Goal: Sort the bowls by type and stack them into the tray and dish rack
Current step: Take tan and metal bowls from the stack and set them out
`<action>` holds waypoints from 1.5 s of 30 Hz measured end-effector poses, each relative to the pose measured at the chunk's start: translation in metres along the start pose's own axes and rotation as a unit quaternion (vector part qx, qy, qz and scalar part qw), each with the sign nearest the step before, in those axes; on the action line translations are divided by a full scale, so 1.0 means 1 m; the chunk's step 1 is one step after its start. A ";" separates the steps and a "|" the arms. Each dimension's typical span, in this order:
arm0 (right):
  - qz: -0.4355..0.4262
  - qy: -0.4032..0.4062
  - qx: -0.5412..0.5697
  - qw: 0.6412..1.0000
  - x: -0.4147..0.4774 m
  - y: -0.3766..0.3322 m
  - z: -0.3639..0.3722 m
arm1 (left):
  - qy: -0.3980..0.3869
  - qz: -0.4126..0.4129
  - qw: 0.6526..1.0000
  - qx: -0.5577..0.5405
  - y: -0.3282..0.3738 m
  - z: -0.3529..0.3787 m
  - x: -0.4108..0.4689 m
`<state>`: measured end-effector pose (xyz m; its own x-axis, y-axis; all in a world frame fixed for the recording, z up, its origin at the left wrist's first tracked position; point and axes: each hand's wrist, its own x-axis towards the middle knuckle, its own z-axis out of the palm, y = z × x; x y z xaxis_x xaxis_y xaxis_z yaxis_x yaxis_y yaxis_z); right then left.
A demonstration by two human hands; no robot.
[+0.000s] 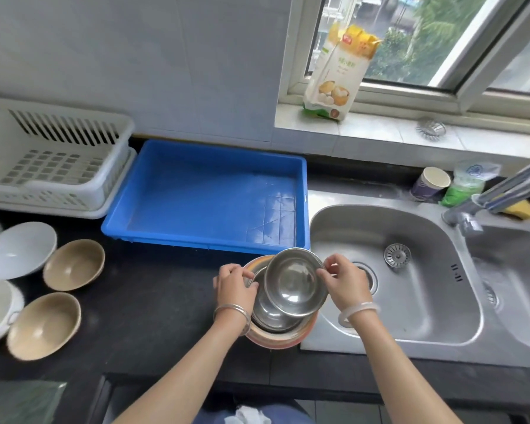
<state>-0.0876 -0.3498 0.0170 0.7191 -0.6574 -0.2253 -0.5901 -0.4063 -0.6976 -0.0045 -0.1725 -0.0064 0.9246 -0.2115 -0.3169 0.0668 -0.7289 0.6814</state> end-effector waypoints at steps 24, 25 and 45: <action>-0.017 -0.014 0.124 0.992 0.004 -0.026 -0.017 | 0.040 -0.038 0.987 -0.150 -0.002 -0.050 -0.011; -0.022 -0.021 0.129 0.991 0.006 -0.031 -0.014 | 0.047 -0.047 0.984 -0.163 -0.006 -0.055 -0.012; -0.071 -0.250 0.067 0.963 0.012 -0.142 0.176 | 0.253 -0.286 0.878 -0.289 -0.171 -0.138 -0.051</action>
<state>0.0696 -0.1881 -0.0062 0.8961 -0.1991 -0.3967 -0.4434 -0.3623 -0.8198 -0.0109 0.0527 -0.0155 0.7156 0.5050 -0.4827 0.6190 -0.1380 0.7732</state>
